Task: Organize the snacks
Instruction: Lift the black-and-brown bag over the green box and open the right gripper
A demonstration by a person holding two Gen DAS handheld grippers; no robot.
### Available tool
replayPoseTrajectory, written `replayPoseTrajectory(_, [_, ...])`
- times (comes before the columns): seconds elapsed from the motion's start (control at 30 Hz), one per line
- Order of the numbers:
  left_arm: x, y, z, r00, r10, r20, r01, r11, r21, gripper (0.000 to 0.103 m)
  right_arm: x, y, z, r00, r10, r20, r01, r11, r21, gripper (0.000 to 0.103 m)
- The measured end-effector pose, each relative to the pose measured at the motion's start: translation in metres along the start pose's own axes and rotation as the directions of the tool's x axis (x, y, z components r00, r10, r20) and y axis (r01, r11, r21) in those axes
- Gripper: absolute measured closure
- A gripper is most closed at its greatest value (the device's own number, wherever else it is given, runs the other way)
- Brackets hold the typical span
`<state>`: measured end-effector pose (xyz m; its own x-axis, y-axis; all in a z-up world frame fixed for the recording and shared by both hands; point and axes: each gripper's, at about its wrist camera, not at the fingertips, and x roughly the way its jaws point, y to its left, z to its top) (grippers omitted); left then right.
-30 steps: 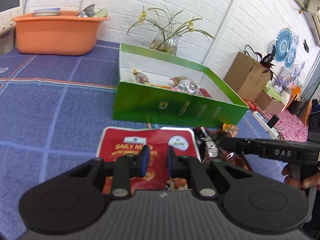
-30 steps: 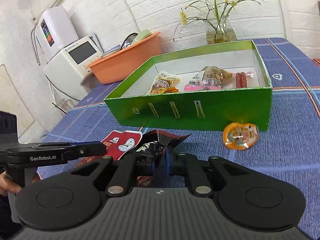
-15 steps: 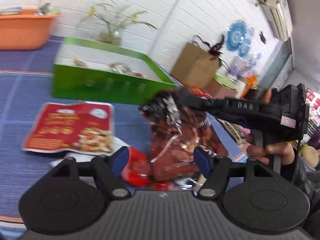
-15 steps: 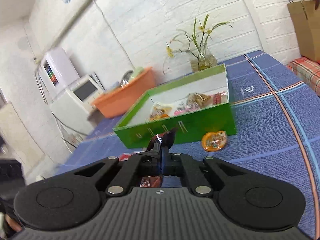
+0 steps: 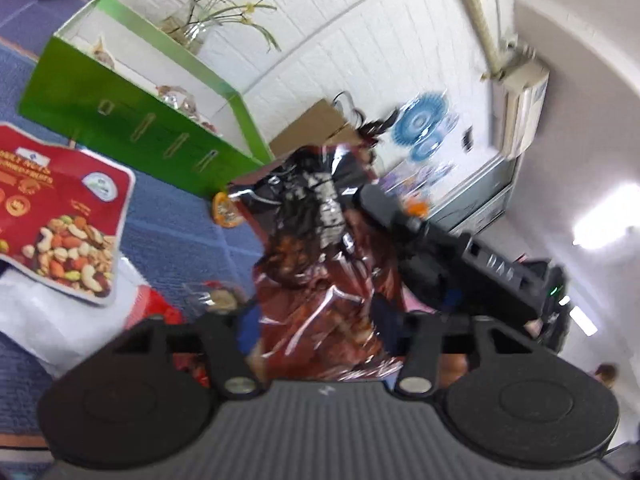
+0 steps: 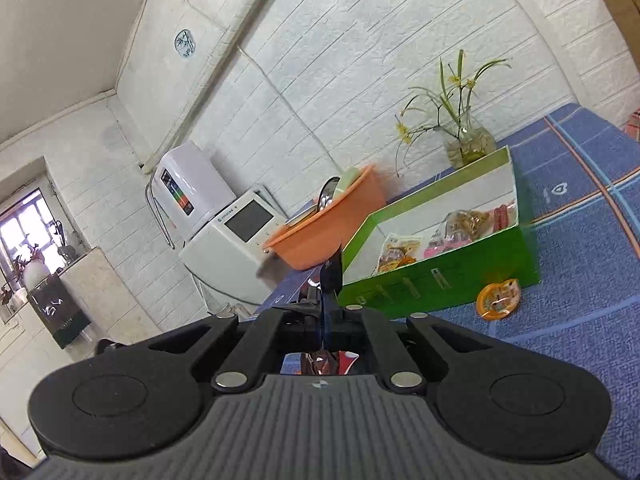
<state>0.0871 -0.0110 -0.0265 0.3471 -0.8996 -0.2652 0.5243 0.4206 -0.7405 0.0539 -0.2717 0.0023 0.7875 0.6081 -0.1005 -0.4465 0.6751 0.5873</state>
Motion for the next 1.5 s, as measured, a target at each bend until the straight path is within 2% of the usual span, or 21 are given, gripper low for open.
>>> replayPoseTrajectory(0.03, [-0.001,0.000,-0.001,1.000,-0.008,-0.008,0.008,1.000,0.000,0.070,-0.001,-0.002,0.000,1.000,-0.002,0.002,0.002,1.000,-0.003,0.101])
replayPoseTrajectory(0.1, [0.000,0.002,-0.001,1.000,0.003,-0.024,-0.004,1.000,-0.028,0.071,0.000,-0.005,-0.001,1.000,-0.007,-0.014,0.006,1.000,-0.016,0.101])
replayPoseTrajectory(0.2, [-0.004,-0.007,-0.005,0.997,0.070,-0.019,-0.070,0.997,0.026,0.073,0.003,-0.010,-0.004,0.998,-0.052,-0.042,0.051,0.998,-0.037,0.098])
replayPoseTrajectory(0.23, [-0.005,-0.010,-0.005,0.995,0.093,-0.021,-0.092,0.995,0.039,0.088,0.004,-0.012,-0.005,0.996,-0.066,-0.054,0.064,0.997,-0.043,0.094])
replayPoseTrajectory(0.33, [-0.011,-0.016,-0.005,0.987,0.163,-0.007,-0.162,0.984,0.075,0.093,0.004,-0.021,-0.009,0.991,-0.103,-0.084,0.099,0.994,-0.048,0.093])
replayPoseTrajectory(0.5, [-0.004,-0.022,-0.010,0.966,0.257,-0.035,-0.248,0.955,0.165,0.094,0.010,-0.019,-0.017,0.984,-0.127,-0.124,0.116,0.989,-0.090,0.092])
replayPoseTrajectory(0.63, [-0.002,-0.016,-0.007,0.959,0.282,-0.037,-0.272,0.948,0.167,0.093,0.015,-0.014,-0.015,0.983,-0.134,-0.126,0.120,0.986,-0.115,0.092])
replayPoseTrajectory(0.77, [-0.001,-0.021,0.004,0.949,0.315,-0.004,-0.307,0.927,0.216,0.093,0.024,-0.002,-0.006,0.980,-0.163,-0.113,0.140,0.972,-0.187,0.091])
replayPoseTrajectory(0.93, [-0.004,-0.034,0.028,0.927,0.365,0.089,-0.374,0.872,0.316,0.093,0.043,0.026,0.012,0.976,-0.211,-0.042,0.182,0.913,-0.366,0.089])
replayPoseTrajectory(1.03, [-0.002,-0.044,0.043,0.892,0.414,0.183,-0.453,0.808,0.378,0.093,0.058,0.040,0.025,0.971,-0.237,0.017,0.219,0.864,-0.453,0.087])
replayPoseTrajectory(1.17, [0.009,-0.054,0.065,0.849,0.447,0.280,-0.527,0.742,0.414,0.093,0.080,0.050,0.045,0.960,-0.267,0.090,0.275,0.818,-0.505,0.086])
replayPoseTrajectory(1.27, [0.016,-0.057,0.081,0.826,0.459,0.326,-0.562,0.711,0.423,0.093,0.089,0.049,0.059,0.955,-0.270,0.126,0.296,0.823,-0.484,0.085])
replayPoseTrajectory(1.33, [0.019,-0.058,0.090,0.825,0.457,0.331,-0.563,0.711,0.422,0.093,0.092,0.044,0.068,0.953,-0.269,0.140,0.303,0.837,-0.455,0.084])
replayPoseTrajectory(1.37, [0.022,-0.058,0.094,0.819,0.463,0.340,-0.573,0.699,0.428,0.093,0.093,0.042,0.071,0.952,-0.274,0.139,0.307,0.845,-0.437,0.084])
replayPoseTrajectory(1.43, [0.028,-0.060,0.098,0.802,0.477,0.361,-0.598,0.659,0.457,0.093,0.096,0.034,0.077,0.950,-0.281,0.139,0.313,0.862,-0.398,0.083])
replayPoseTrajectory(1.5, [0.036,-0.059,0.105,0.795,0.490,0.359,-0.607,0.640,0.470,0.093,0.101,0.028,0.083,0.949,-0.289,0.128,0.316,0.881,-0.353,0.083])
